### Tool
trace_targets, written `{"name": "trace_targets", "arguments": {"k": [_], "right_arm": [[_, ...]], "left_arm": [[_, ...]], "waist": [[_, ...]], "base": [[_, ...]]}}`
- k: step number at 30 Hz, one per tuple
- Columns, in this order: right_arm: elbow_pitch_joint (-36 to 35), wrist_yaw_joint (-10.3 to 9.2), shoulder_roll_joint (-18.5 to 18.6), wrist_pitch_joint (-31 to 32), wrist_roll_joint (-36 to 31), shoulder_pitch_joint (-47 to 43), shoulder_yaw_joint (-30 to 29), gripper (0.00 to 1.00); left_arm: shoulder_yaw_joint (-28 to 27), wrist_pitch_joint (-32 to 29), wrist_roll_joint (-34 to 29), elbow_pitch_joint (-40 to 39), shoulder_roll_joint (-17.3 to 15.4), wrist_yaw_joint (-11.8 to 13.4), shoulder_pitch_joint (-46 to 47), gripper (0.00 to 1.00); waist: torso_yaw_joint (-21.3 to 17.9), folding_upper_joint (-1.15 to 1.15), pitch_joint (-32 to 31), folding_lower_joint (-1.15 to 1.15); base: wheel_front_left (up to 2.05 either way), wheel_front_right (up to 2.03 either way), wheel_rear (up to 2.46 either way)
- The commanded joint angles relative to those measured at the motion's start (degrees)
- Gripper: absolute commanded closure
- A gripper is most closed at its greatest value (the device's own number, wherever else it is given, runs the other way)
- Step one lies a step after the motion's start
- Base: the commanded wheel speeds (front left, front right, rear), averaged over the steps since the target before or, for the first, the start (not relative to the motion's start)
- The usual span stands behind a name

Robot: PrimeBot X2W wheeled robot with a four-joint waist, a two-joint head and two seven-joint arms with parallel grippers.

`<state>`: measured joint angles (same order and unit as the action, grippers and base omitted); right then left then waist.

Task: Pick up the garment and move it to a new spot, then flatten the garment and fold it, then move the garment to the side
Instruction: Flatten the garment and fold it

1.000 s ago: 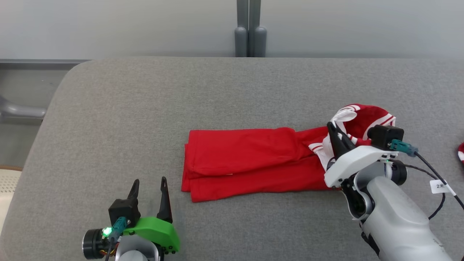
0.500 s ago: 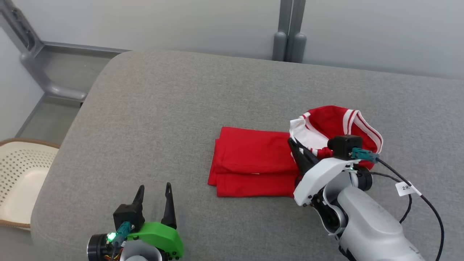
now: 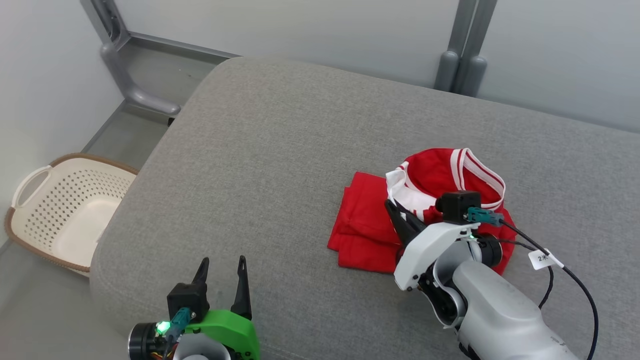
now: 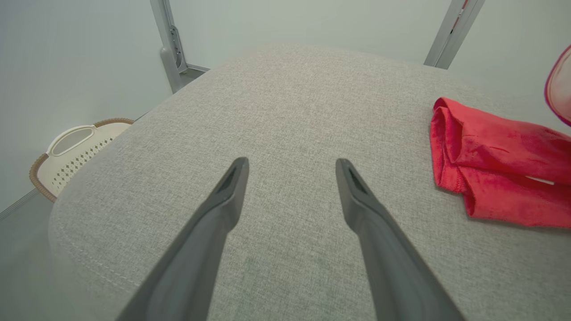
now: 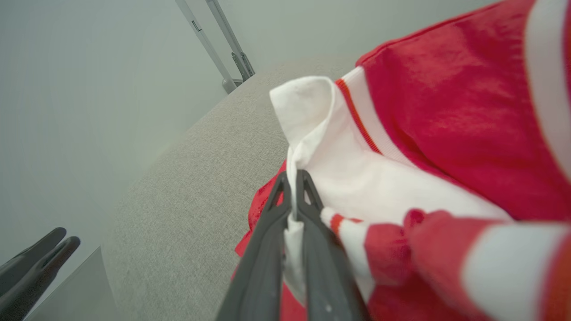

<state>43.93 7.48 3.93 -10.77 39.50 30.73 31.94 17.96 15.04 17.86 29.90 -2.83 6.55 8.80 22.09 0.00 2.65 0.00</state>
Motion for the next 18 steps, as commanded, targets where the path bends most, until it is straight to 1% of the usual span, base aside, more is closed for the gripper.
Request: {"name": "trace_targets", "arguments": {"k": [1, 8, 9, 10, 11, 15, 18], "right_arm": [[0.62, 0.0, -0.2, -0.46, 0.39, 0.7, 0.3, 1.0], [3.65, 0.0, -0.71, -1.66, 1.08, 2.29, 1.42, 1.0], [3.83, 0.0, -0.72, -1.73, 1.07, 2.49, 1.55, 0.69], [3.97, 0.0, -0.73, -2.03, 1.2, 2.74, 1.57, 0.54], [4.17, 0.0, -0.73, -2.3, 1.33, 3.01, 1.55, 0.0], [4.47, 0.0, -0.8, -3.33, 0.88, 3.96, 1.09, 0.0], [4.05, 0.0, -0.82, -4.09, -0.3, 4.8, -0.29, 0.0]], "left_arm": [[0.11, 0.15, 0.19, 0.08, -0.18, 0.03, -0.71, 0.0], [0.92, 0.15, 0.17, 0.24, -0.17, 0.7, -0.98, 0.0], [0.84, 0.15, 0.08, 0.27, -0.17, 0.74, -1.0, 0.0], [0.7, 0.15, 0.0, 0.32, -0.17, 0.8, -1.01, 0.0], [0.5, 0.15, -0.06, 0.37, -0.17, 0.87, -1.02, 0.0], [-0.17, 0.15, -0.17, 0.24, -0.17, 0.93, -1.17, 0.0], [-0.48, 0.15, -0.43, -0.03, -0.17, 0.85, -1.15, 0.0]], "waist": [[1.85, 0.0, 0.03, 0.0], [3.68, 0.0, 0.08, 0.0], [3.73, 0.0, 0.08, 0.0], [3.71, 0.0, 0.1, 0.0], [3.61, 0.0, 0.11, 0.0], [2.35, 0.0, -0.04, 0.0], [0.7, 0.0, -0.37, 0.0]], "base": [[0.0, 0.0, 0.0], [0.0, 0.0, 0.0], [0.0, 0.0, 0.0], [0.0, 0.0, 0.0], [0.0, 0.0, 0.0], [0.0, 0.0, 0.0], [0.0, 0.0, 0.0]]}}
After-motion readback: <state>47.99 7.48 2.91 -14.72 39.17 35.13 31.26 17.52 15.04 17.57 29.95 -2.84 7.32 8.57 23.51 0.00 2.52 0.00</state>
